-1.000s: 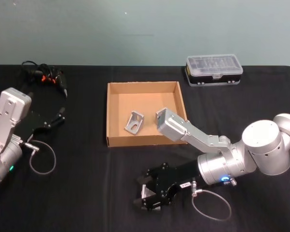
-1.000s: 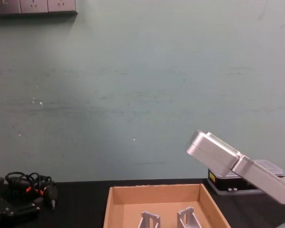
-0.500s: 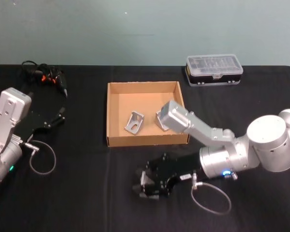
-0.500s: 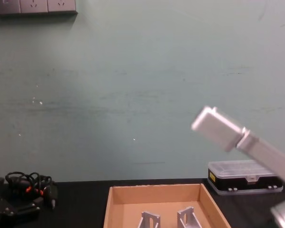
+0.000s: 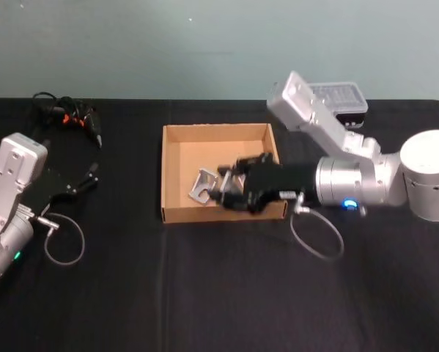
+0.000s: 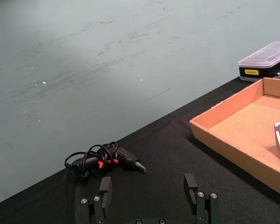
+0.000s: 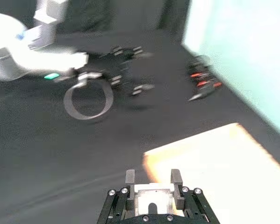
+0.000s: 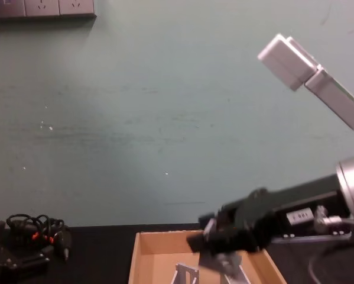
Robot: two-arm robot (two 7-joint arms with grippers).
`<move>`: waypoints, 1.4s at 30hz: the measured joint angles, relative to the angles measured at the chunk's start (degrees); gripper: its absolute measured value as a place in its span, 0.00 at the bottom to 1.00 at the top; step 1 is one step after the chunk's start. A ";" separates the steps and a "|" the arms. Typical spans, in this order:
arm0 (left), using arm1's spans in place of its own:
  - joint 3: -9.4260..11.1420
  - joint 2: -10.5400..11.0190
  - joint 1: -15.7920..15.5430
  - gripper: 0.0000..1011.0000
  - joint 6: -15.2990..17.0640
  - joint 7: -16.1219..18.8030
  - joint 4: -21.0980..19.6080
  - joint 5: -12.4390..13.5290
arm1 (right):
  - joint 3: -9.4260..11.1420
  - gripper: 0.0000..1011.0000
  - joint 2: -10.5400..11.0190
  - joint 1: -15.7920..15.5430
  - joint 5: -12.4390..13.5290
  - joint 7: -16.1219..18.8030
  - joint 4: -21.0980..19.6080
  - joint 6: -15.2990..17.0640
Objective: Use one hand to pick up the angle iron from the table and place it into the box.
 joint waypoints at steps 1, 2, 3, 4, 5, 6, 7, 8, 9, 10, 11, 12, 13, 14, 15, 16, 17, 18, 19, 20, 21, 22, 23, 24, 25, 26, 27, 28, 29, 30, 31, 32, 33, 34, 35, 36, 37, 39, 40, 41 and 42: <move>0.00 0.00 0.00 1.00 0.00 0.00 0.00 0.00 | 0.28 0.45 -0.31 0.06 -0.11 -0.54 0.41 -0.22; 0.00 0.00 0.00 1.00 0.00 0.00 0.00 0.00 | 0.59 0.45 -0.84 0.22 -0.37 -1.16 1.08 -0.53; 0.00 0.00 0.00 1.00 0.00 0.00 0.00 0.00 | 1.05 0.45 -1.86 0.58 -0.97 -2.22 2.63 -1.12; 0.00 0.00 0.00 1.00 0.00 0.00 0.00 0.00 | 1.29 0.45 -2.44 0.78 -1.20 -2.66 3.48 -1.51; 0.00 0.00 0.00 1.00 0.00 0.00 0.00 0.00 | 1.60 0.45 -3.61 1.30 -1.66 -3.31 5.38 -2.18; 0.00 0.00 0.00 1.00 0.00 0.00 0.00 0.00 | 1.60 0.45 -3.61 1.30 -1.66 -3.31 5.38 -2.18; 0.00 0.00 0.00 1.00 0.00 0.00 0.00 0.00 | 1.81 0.45 -4.87 1.90 -2.12 -3.78 7.56 -2.94; 0.00 0.00 0.00 1.00 0.00 0.00 0.00 0.00 | 1.89 0.45 -5.52 2.25 -2.34 -3.96 8.77 -3.29; 0.00 0.00 0.00 1.00 0.00 0.00 0.00 0.00 | 1.93 0.45 -6.14 2.60 -2.58 -4.08 9.91 -3.66; 0.00 0.00 0.00 1.00 0.00 0.00 0.00 0.00 | 1.99 0.45 -7.55 3.43 -3.07 -4.29 12.59 -4.49; 0.00 0.00 0.00 1.00 0.00 0.00 0.00 0.00 | 2.01 0.45 -8.20 3.81 -3.29 -4.32 13.91 -4.88; 0.00 0.00 0.00 1.00 0.00 0.00 0.00 0.00 | 2.03 0.45 -9.45 4.60 -3.62 -4.31 16.48 -5.64; 0.00 0.00 0.00 1.00 0.00 0.00 0.00 0.00 | 2.05 0.45 -10.14 5.05 -3.76 -4.29 17.93 -6.11; -0.01 0.00 0.00 1.00 0.00 0.00 0.00 0.00 | 2.04 0.45 -10.84 5.53 -3.97 -4.20 19.41 -6.61; 0.00 0.00 0.00 1.00 0.00 0.00 0.00 0.00 | 2.02 0.45 -12.19 6.47 -4.39 -4.05 22.31 -7.64; 0.00 0.00 0.00 1.00 0.00 0.00 0.00 0.00 | 2.02 0.45 -12.19 6.47 -4.39 -4.05 22.31 -7.64; 0.00 0.00 0.00 1.00 -0.01 0.00 0.00 0.00 | 1.92 0.45 -13.62 7.49 -4.78 -3.79 25.46 -8.60; 0.00 0.00 0.00 1.00 0.00 0.00 0.00 0.00 | 1.86 0.45 -14.39 8.03 -4.98 -3.59 27.11 -9.13; 0.00 0.00 0.00 1.00 0.00 0.00 0.00 0.00 | 1.79 0.45 -15.61 8.94 -5.27 -3.24 29.78 -10.03; 0.00 0.00 0.00 1.00 0.00 0.00 0.00 0.00 | 1.76 0.45 -16.37 9.40 -5.44 -3.10 31.39 -10.51; 0.00 0.00 0.00 1.00 0.00 0.00 0.00 0.00 | 1.71 0.45 -17.02 9.85 -5.58 -2.90 32.77 -11.00; 0.00 0.00 0.00 1.00 0.00 0.00 0.00 0.00 | 1.66 0.45 -18.32 10.74 -5.87 -2.55 35.57 -11.86; 0.00 0.00 0.00 1.00 0.00 0.00 0.00 0.00 | 1.63 0.45 -18.95 11.18 -6.01 -2.37 36.89 -12.30; 0.00 0.00 0.00 1.00 -0.01 0.00 0.00 0.00 | 1.62 0.45 -19.56 11.62 -6.17 -2.25 38.26 -12.78; 0.00 0.00 0.00 1.00 0.00 0.00 0.00 0.00 | 1.60 0.45 -20.80 12.49 -6.43 -1.89 40.85 -13.67; 0.00 0.00 0.00 1.00 0.00 0.00 0.00 0.00 | 1.60 0.45 -20.80 12.49 -6.43 -1.89 40.85 -13.67; 0.00 0.00 0.00 1.00 0.00 0.00 0.00 0.00 | 1.57 0.45 -21.97 13.33 -6.75 -1.57 43.34 -14.58; 0.00 0.00 0.00 1.00 0.00 0.00 0.00 0.00 | 1.57 0.45 -22.90 14.08 -6.97 -1.28 45.36 -15.30; 0.00 0.00 0.00 1.00 0.00 0.00 0.00 0.00 | 1.58 0.45 -23.35 14.44 -7.13 -1.16 46.36 -15.65; 0.00 0.00 0.00 1.00 0.00 0.00 0.00 0.00 | 1.58 0.45 -23.78 14.77 -7.28 -0.98 47.26 -15.96; 0.00 0.00 0.00 1.00 0.00 0.00 0.00 0.00 | 1.59 0.45 -24.16 15.08 -7.40 -0.88 48.09 -16.24; 0.00 0.00 0.00 1.00 0.00 0.00 0.00 0.00 | 1.65 0.45 -24.84 15.65 -7.69 -0.72 49.58 -16.73; 0.00 0.00 0.00 1.00 0.00 0.00 0.00 0.00 | 1.66 0.45 -25.18 15.91 -7.81 -0.63 50.22 -16.86; 0.00 0.00 0.00 1.00 0.00 0.00 0.00 0.00 | 1.68 0.45 -25.42 16.09 -7.93 -0.57 50.74 -17.00; 0.00 0.00 0.00 1.00 0.00 0.00 0.00 0.00 | 1.72 0.45 -25.64 16.26 -8.07 -0.53 51.21 -17.07; 0.00 0.00 0.00 1.00 0.00 0.00 0.00 0.00 | 1.80 0.45 -26.08 16.57 -8.32 -0.51 52.04 -17.10; 0.00 0.00 0.00 1.00 0.00 0.00 0.00 0.00 | 1.81 0.45 -26.29 16.75 -8.50 -0.52 52.46 -17.10; 0.00 0.00 0.00 1.00 0.00 0.00 0.00 0.00 | 1.87 0.45 -26.79 17.13 -9.00 -0.54 53.48 -17.09; 0.00 0.00 0.00 1.00 0.00 0.00 0.00 0.00 | 1.91 0.45 -26.92 17.21 -9.11 -0.54 53.71 -17.08; 0.00 0.00 0.00 1.00 0.00 0.00 0.00 0.00 | 2.01 0.45 -27.13 17.31 -9.38 -0.55 54.09 -17.06; 0.00 0.00 0.00 1.00 0.00 0.00 0.00 0.00 | 2.07 0.45 -27.21 17.33 -9.50 -0.56 54.23 -17.04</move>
